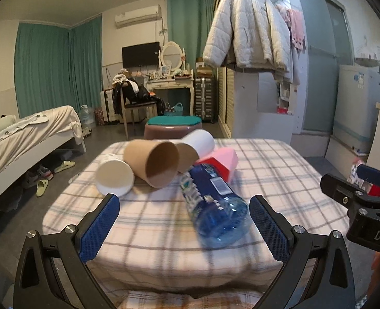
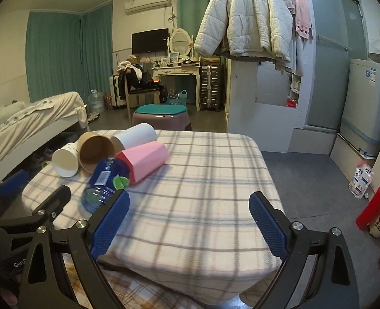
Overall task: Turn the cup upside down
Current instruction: 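Grasp the bottle's base with the left gripper while the right gripper holds it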
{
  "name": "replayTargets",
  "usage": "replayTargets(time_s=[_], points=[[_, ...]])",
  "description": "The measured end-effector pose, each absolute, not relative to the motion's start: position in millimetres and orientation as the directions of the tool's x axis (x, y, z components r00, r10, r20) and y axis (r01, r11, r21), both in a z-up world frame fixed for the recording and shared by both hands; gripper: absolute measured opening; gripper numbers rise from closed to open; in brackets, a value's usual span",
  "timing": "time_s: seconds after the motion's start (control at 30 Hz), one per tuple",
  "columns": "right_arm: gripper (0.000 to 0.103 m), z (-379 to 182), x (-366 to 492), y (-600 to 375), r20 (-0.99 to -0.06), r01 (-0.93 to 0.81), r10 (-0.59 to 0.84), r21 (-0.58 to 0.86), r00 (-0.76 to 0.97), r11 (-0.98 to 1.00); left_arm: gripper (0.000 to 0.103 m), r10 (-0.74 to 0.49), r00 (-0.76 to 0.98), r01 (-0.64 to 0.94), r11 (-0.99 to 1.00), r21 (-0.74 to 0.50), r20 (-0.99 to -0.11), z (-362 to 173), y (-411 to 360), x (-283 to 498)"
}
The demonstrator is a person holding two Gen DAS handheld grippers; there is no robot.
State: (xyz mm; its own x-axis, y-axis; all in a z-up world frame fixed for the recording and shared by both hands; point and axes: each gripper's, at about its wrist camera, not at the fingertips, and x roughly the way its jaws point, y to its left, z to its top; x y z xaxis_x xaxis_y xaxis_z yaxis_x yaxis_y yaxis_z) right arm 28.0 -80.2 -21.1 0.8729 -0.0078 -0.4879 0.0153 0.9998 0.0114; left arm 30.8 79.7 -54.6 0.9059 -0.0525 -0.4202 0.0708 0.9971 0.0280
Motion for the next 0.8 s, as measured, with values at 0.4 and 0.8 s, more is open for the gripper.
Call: replayTargets(time_s=[0.4,0.8], points=[[0.095,-55.2,26.6,-123.4,-0.530,0.078,-0.027,0.074,0.848,0.994,0.103,-0.086,0.857,0.113,0.993,0.022,-0.508,-88.1,47.1,50.3],[0.095,-73.4,36.3,-133.8,-0.577,0.095,-0.019,0.102,0.816,0.990,0.092,-0.113,0.814,0.109,0.993,-0.042,-0.569,-108.4,52.6,74.6]])
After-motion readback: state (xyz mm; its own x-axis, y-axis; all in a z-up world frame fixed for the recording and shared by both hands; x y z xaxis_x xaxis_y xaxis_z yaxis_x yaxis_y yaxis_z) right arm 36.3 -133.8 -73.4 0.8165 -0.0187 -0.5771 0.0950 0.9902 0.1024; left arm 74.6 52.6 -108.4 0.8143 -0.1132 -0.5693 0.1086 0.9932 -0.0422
